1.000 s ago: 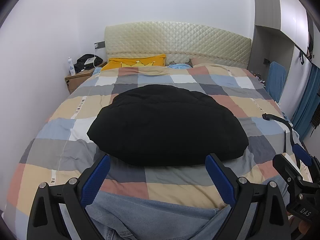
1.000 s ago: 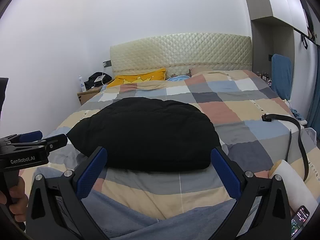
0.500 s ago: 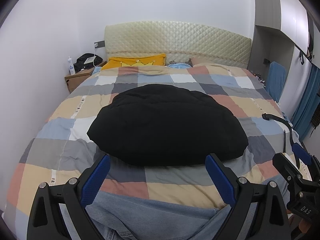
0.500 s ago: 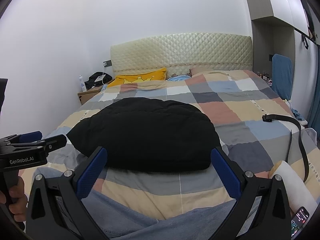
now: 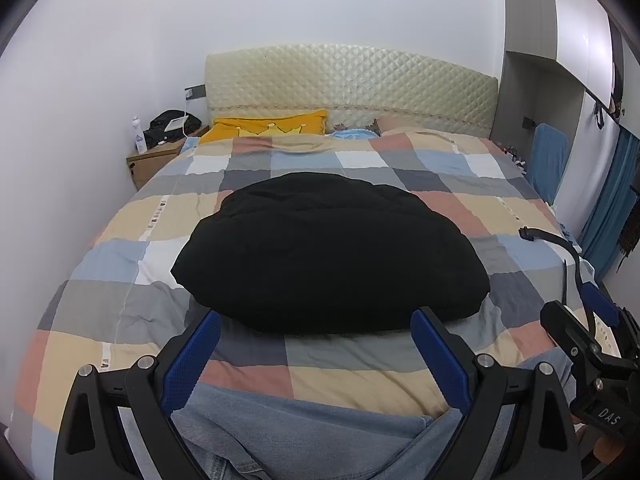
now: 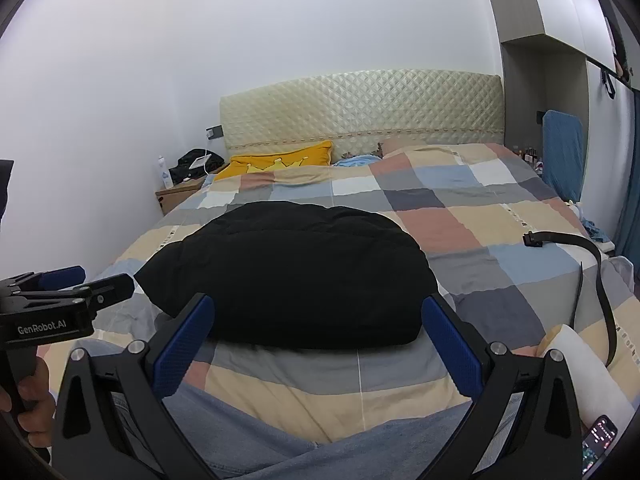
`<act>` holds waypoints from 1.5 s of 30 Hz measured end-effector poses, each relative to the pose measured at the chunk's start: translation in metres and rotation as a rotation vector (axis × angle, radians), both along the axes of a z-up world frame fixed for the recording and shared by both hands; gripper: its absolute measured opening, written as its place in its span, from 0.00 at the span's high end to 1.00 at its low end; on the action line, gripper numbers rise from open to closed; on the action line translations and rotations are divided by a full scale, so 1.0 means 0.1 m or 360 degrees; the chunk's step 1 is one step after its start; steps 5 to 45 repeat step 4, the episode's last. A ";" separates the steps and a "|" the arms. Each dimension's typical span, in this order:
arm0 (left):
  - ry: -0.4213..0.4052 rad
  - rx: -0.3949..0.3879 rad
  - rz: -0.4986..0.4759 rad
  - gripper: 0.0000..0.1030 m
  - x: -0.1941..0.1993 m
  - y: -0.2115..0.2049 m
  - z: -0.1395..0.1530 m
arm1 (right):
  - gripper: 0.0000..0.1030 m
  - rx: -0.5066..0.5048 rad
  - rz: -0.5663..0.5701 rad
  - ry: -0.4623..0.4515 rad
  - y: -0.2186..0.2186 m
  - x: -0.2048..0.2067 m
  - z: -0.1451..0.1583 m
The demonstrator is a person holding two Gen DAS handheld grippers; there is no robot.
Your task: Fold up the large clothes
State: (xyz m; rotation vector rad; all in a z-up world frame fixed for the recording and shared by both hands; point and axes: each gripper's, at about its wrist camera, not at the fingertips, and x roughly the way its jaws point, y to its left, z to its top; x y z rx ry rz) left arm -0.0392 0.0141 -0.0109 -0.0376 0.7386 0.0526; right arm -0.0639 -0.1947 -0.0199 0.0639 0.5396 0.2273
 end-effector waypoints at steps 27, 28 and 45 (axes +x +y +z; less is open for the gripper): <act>0.0001 -0.0004 0.0004 0.06 0.00 0.00 0.00 | 0.00 0.0003 -0.0002 0.0005 -0.02 -0.01 0.00; 0.0001 -0.0004 0.0004 0.06 0.00 0.00 0.00 | 0.00 0.0003 -0.0002 0.0005 -0.02 -0.01 0.00; 0.0001 -0.0004 0.0004 0.06 0.00 0.00 0.00 | 0.00 0.0003 -0.0002 0.0005 -0.02 -0.01 0.00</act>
